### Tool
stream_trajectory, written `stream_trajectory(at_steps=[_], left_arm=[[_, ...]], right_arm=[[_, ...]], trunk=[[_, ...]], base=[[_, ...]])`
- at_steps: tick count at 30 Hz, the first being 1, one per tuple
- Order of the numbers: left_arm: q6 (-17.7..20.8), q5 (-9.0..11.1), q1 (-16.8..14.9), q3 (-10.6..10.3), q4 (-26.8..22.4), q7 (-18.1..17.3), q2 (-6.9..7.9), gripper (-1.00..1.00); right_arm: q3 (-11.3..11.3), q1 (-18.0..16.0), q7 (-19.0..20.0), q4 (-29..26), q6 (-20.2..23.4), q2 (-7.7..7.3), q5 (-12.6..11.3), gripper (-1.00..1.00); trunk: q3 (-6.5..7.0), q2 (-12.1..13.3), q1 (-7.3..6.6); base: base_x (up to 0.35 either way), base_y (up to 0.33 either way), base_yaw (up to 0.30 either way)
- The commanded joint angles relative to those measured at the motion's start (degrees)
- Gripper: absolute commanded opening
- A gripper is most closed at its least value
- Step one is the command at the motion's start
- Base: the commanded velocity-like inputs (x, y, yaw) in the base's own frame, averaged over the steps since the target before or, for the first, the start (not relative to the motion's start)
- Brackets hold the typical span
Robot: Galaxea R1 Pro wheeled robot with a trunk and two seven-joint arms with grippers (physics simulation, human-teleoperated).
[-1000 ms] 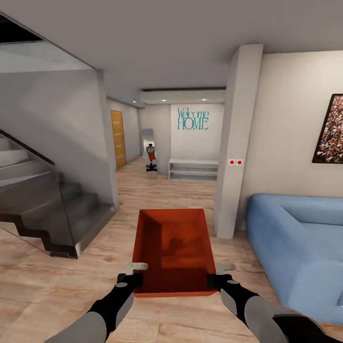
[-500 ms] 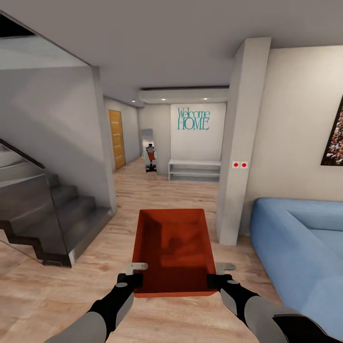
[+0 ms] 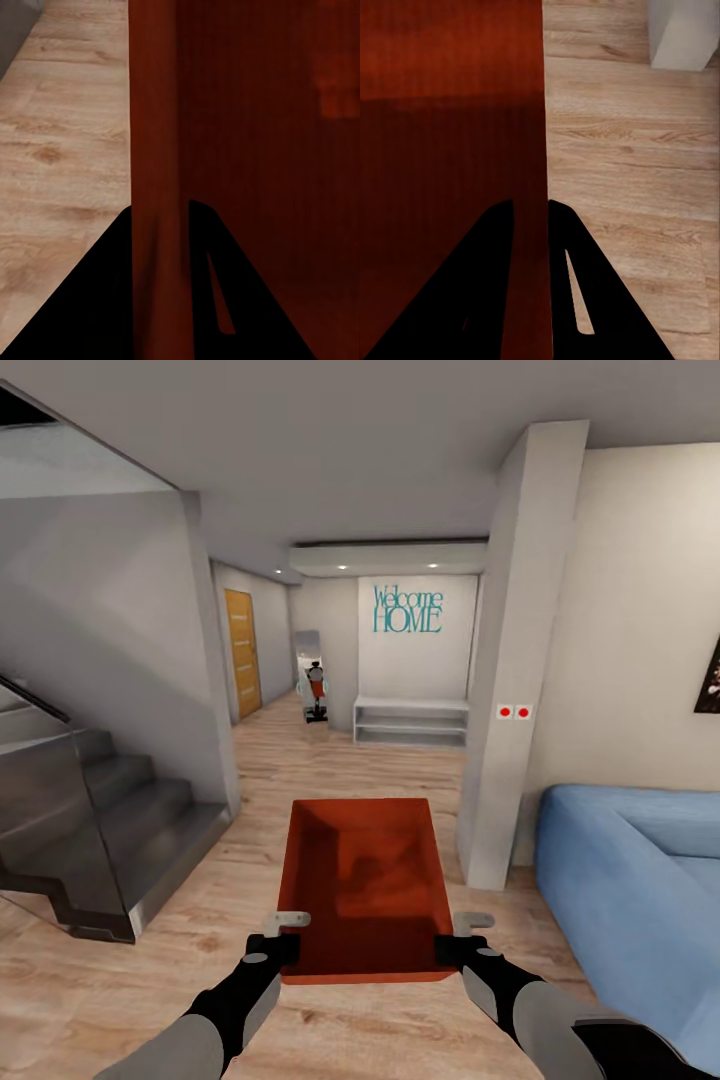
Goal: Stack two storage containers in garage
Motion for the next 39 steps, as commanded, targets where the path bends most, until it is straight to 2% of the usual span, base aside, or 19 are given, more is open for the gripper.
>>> stream_trajectory(at_steps=[1, 39], left_arm=[[0.29, -0.97, -0.04, 0.62, -0.33, 3.87, 0.04, -1.0], [0.29, -0.97, -0.04, 0.62, -0.34, 3.88, 0.13, -1.0]], right_arm=[[-1.62, 0.01, 0.21, 0.22, -0.14, 0.04, -0.08, -1.0], [-1.62, 0.01, 0.21, 0.22, -0.21, 0.07, -0.07, -1.0]], trunk=[[-0.02, -0.04, 0.05], [-0.02, -0.04, 0.05]], base=[[0.321, 0.0, 0.0], [0.321, 0.0, 0.0]])
